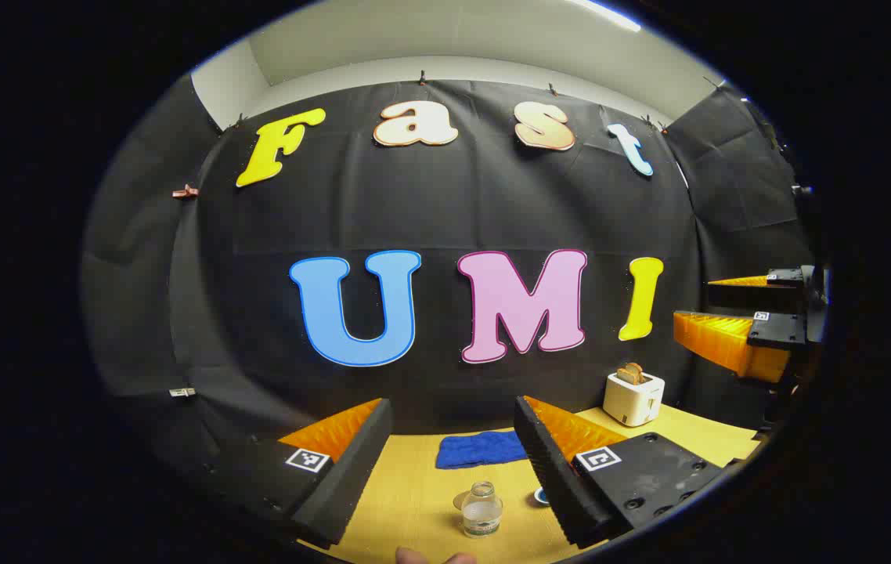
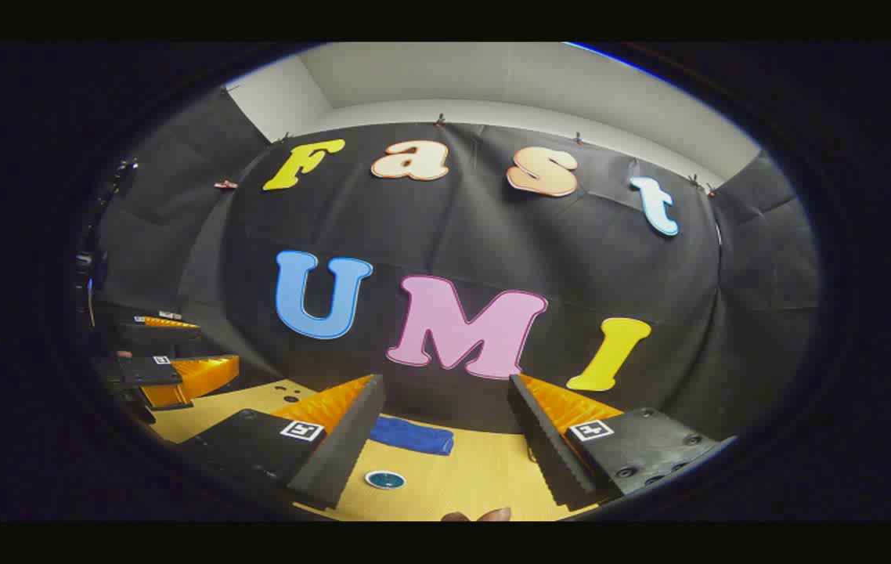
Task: Open the teacup lid with one hand, grasp the water bottle and pour water into the teacup with the other hand; after pouring, place the water bottle on the coaster and then close the teacup lid.
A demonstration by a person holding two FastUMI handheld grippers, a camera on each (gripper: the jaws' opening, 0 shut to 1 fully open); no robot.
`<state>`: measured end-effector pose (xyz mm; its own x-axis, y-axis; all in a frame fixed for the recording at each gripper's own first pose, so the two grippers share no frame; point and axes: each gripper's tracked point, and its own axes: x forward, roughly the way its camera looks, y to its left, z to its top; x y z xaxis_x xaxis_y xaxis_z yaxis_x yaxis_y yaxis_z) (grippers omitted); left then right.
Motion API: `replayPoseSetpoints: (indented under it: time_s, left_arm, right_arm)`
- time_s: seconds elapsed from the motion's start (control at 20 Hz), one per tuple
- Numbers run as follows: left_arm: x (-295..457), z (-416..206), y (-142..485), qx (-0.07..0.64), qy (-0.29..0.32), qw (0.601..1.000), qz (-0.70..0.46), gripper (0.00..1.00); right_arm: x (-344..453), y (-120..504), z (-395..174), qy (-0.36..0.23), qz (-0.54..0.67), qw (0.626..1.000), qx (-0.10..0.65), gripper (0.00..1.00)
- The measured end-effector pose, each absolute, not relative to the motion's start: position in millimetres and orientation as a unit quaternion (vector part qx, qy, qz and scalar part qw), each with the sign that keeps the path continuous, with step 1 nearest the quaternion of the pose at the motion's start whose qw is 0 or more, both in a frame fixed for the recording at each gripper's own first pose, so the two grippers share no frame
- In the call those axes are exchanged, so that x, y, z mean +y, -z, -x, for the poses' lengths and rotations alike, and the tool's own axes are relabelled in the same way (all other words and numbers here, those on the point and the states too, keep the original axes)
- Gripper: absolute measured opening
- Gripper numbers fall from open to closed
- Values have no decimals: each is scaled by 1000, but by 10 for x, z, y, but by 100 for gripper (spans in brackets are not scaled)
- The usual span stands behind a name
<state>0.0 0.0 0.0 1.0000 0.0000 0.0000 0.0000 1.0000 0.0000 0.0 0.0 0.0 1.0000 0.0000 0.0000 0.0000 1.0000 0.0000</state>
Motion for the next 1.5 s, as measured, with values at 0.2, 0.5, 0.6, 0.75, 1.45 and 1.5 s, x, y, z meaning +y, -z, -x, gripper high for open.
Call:
replayPoseSetpoints:
  time_s: [0.2, 0.5, 0.6, 0.75, 1.45, 1.5]
  left_arm:
    - [5, 27, 29, 3, 6, 1000, 2, 98]
    - [-4, 42, 85, 7, 12, 1000, 0, 99]
    - [-12, 40, 125, 9, 14, 1000, 2, 98]
    - [-8, 23, 141, 10, 17, 1000, 0, 98]
    - [-199, -348, 1093, 43, 15, 999, 17, 99]
    - [-237, -371, 1211, 43, 14, 999, 15, 98]
  right_arm:
    - [82, -46, 29, -2, 5, 1000, -4, 98]
    - [195, -60, -1, -9, 7, 1000, -5, 97]
    - [216, -50, -16, -12, 9, 1000, -4, 97]
    - [251, -28, -55, -15, 5, 1000, -3, 97]
    - [578, 1193, -340, -57, 2, 997, 45, 96]
    - [589, 1354, -349, -59, -1, 997, 50, 96]
